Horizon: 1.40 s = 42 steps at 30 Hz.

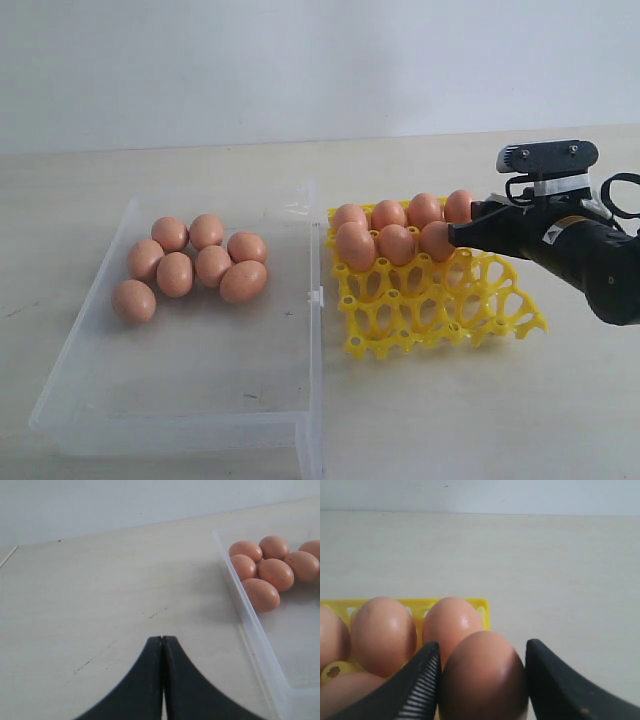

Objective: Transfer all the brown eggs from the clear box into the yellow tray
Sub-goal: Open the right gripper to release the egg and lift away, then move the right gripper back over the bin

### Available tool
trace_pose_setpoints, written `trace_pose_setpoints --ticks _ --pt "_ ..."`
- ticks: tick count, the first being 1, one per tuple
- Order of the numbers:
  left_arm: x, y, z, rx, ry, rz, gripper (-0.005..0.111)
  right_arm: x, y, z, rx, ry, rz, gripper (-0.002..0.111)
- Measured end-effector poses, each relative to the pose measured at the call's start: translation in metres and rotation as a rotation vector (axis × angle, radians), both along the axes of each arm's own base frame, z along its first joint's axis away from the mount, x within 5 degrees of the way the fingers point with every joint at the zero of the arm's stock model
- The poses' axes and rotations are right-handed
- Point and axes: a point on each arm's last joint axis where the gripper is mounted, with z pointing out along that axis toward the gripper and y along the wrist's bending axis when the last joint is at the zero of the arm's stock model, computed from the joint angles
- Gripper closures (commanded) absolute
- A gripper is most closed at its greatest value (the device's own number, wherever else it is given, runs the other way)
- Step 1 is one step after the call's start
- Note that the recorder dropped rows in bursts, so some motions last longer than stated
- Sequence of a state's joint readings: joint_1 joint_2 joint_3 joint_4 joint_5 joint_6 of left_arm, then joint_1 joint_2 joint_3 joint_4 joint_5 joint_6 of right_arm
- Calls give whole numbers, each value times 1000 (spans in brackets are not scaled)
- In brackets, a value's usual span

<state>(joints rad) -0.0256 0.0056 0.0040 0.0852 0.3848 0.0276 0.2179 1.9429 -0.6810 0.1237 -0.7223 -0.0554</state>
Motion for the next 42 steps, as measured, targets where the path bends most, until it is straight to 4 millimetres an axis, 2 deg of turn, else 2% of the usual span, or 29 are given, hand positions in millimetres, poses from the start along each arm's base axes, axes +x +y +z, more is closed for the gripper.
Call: trace_pose_setpoints --ticks 7,21,24,32,36,40,42 --pt "0 0 0 0 0 0 107 3 1 -1 -2 50 4 48" --pt "0 0 0 0 0 0 107 7 2 3 1 67 2 49" --pt "0 0 0 0 0 0 107 6 2 12 10 55 -4 49" --pt "0 0 0 0 0 0 107 2 1 54 42 -17 -11 49" --pt "0 0 0 0 0 0 107 -3 3 64 56 -1 -7 49" --pt "0 0 0 0 0 0 107 -12 19 73 72 31 41 55" --pt "0 0 0 0 0 0 107 -18 35 81 79 50 89 60"
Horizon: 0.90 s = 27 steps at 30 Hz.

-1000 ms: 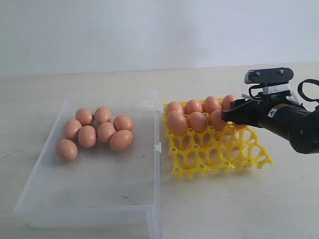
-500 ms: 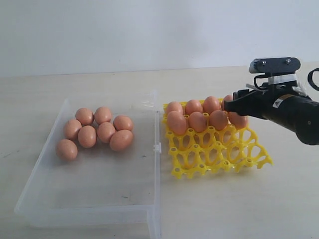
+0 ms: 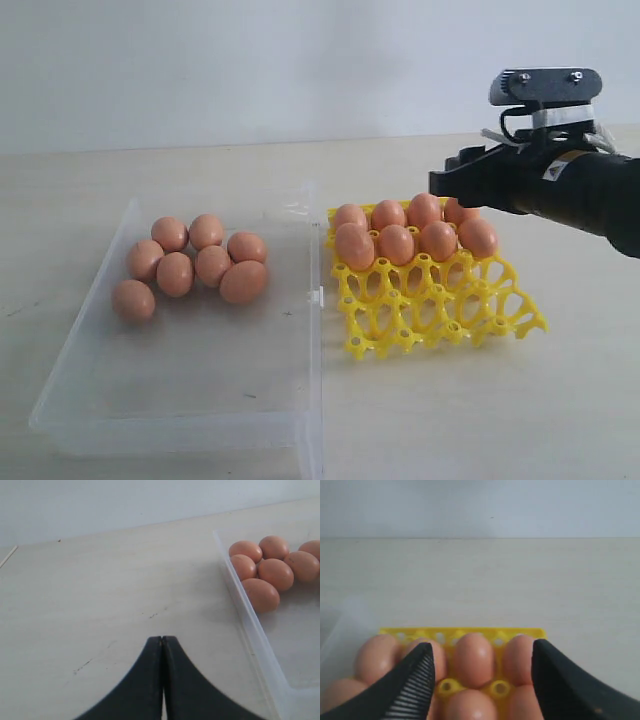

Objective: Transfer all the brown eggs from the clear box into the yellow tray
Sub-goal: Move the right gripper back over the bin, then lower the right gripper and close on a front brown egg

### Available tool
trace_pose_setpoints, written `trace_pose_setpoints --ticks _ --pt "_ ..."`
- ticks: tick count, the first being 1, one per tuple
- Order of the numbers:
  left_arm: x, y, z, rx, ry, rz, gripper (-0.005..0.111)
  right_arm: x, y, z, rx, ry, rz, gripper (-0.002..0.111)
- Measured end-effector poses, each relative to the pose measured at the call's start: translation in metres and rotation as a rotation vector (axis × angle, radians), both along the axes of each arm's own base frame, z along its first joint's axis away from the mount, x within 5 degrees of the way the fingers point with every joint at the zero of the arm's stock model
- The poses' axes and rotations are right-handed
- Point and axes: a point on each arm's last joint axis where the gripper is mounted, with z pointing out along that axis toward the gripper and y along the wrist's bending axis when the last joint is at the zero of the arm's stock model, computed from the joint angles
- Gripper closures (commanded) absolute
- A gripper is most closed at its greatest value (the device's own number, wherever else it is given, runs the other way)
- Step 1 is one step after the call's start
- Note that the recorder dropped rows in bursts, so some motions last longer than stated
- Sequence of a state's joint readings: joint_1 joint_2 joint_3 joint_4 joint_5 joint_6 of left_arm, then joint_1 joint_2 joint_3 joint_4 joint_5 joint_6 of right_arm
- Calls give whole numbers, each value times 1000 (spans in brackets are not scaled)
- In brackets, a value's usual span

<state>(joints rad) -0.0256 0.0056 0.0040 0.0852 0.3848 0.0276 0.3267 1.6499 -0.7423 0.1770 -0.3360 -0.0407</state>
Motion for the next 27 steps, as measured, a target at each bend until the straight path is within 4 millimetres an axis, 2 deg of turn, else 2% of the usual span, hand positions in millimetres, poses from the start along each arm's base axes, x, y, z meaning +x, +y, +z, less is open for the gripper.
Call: trace_pose_setpoints --ticks 4,9,12,16,19,22,27 --pt "0 0 0 0 0 0 107 -8 39 17 -18 83 141 74" --pt "0 0 0 0 0 0 107 -13 102 50 -105 206 380 90" --pt "0 0 0 0 0 0 107 -16 138 62 -168 276 509 109" --pt "0 0 0 0 0 0 107 -17 183 62 -260 379 666 108" --pt "0 0 0 0 0 0 107 -11 212 50 -345 452 754 108" --pt "0 0 0 0 0 0 107 0 229 34 -461 480 806 108" --pt "0 0 0 0 0 0 107 21 241 6 -680 462 872 108"
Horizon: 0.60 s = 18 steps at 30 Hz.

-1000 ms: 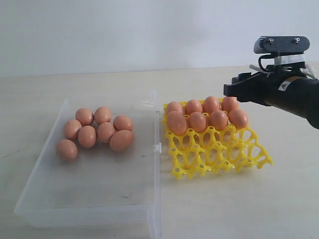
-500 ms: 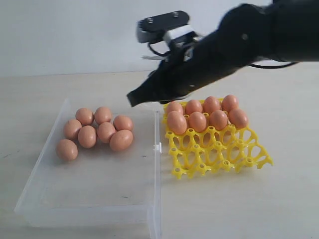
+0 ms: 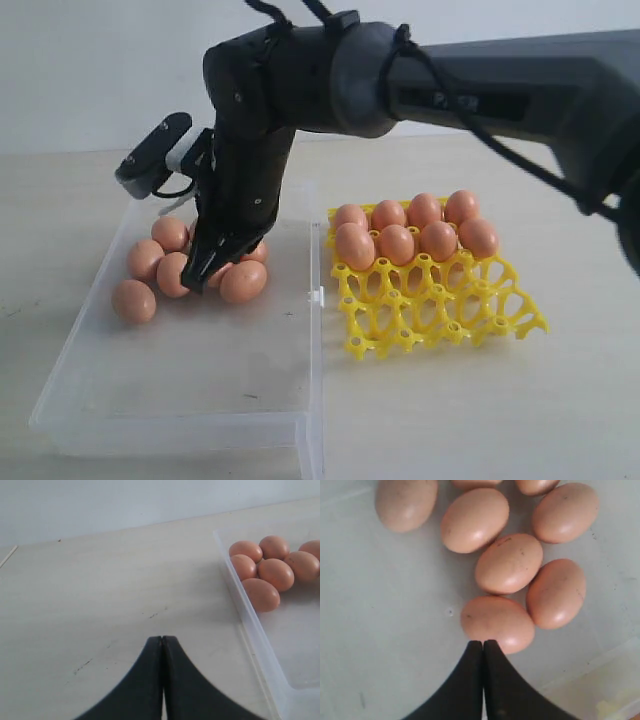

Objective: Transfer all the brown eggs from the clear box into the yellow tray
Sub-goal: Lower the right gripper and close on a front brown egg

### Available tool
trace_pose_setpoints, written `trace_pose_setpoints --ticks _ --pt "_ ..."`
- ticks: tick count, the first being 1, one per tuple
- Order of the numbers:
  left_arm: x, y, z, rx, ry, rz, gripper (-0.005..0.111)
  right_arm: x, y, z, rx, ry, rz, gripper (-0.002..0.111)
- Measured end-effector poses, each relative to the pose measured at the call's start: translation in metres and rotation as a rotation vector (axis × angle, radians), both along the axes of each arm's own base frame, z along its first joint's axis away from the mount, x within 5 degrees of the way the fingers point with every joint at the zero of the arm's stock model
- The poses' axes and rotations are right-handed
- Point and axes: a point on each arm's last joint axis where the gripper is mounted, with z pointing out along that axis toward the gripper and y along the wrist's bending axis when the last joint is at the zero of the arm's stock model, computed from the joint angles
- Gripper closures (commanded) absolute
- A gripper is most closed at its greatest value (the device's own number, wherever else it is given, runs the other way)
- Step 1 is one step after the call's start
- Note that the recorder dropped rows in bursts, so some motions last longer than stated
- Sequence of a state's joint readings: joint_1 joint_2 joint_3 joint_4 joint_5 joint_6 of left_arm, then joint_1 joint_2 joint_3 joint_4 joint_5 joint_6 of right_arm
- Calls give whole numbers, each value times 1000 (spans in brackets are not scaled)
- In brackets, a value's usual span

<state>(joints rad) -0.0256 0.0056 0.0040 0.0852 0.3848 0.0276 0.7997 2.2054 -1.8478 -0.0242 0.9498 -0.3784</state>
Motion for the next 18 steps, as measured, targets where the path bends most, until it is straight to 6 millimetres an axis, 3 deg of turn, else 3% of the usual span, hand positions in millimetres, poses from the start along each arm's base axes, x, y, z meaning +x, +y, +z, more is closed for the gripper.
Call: trace_pose_setpoints --ticks 8,10,16,18 --pt "0 0 0 0 0 0 107 8 6 -33 -106 -15 173 105" --pt "0 0 0 0 0 0 107 9 7 -33 -106 -27 199 98" --pt "0 0 0 0 0 0 107 12 10 -31 -86 -65 221 63" --pt "0 0 0 0 0 0 107 12 10 -31 -85 -67 223 57"
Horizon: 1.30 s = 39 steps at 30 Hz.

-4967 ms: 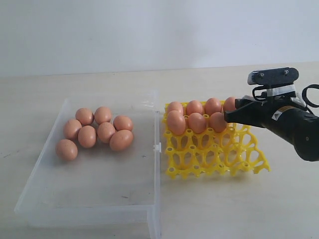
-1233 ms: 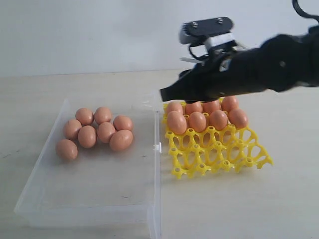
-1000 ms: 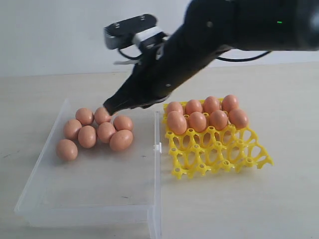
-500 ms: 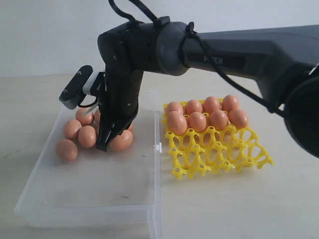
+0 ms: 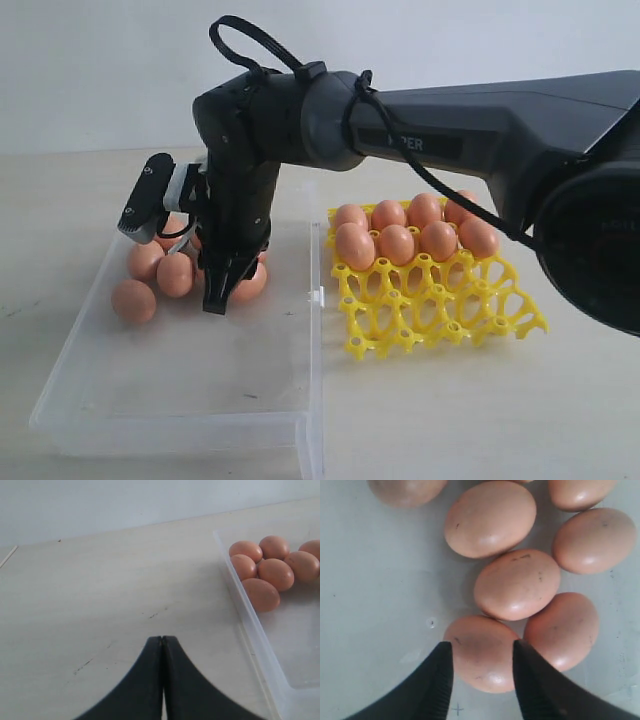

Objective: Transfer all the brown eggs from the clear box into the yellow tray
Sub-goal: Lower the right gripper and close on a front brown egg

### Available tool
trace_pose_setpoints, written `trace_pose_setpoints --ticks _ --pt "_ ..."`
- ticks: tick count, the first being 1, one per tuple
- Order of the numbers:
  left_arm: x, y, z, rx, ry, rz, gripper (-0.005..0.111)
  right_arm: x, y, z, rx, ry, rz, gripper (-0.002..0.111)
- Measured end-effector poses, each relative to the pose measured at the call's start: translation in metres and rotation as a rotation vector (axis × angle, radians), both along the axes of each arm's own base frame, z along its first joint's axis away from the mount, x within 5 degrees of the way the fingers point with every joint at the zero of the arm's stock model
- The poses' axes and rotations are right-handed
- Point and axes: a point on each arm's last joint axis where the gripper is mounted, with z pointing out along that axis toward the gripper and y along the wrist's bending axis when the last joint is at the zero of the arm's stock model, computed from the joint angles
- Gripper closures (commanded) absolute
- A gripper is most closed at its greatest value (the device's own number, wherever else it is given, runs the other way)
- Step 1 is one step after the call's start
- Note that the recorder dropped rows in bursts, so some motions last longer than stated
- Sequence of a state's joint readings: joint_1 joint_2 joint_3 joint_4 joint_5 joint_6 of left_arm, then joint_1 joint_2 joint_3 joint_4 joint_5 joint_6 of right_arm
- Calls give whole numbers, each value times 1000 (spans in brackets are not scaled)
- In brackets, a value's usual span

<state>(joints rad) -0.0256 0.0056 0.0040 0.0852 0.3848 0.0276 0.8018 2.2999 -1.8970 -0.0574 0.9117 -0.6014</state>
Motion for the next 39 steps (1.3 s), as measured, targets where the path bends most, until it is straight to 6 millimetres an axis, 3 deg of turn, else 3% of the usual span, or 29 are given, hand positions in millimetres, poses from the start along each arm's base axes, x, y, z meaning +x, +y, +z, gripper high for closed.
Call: trace_pose_setpoints --ticks 14,19,28,30,36,39 --pt "0 0 0 0 0 0 107 3 1 1 -2 -46 30 56" --pt "0 0 0 0 0 0 107 4 0 1 -7 -59 37 42" --pt "0 0 0 0 0 0 107 4 0 1 -2 -56 20 41" --pt "0 0 0 0 0 0 107 4 1 -3 1 -40 16 41" --pt "0 0 0 0 0 0 107 4 3 -42 -44 29 7 43" --pt "0 0 0 0 0 0 107 5 4 -45 -31 21 4 53"
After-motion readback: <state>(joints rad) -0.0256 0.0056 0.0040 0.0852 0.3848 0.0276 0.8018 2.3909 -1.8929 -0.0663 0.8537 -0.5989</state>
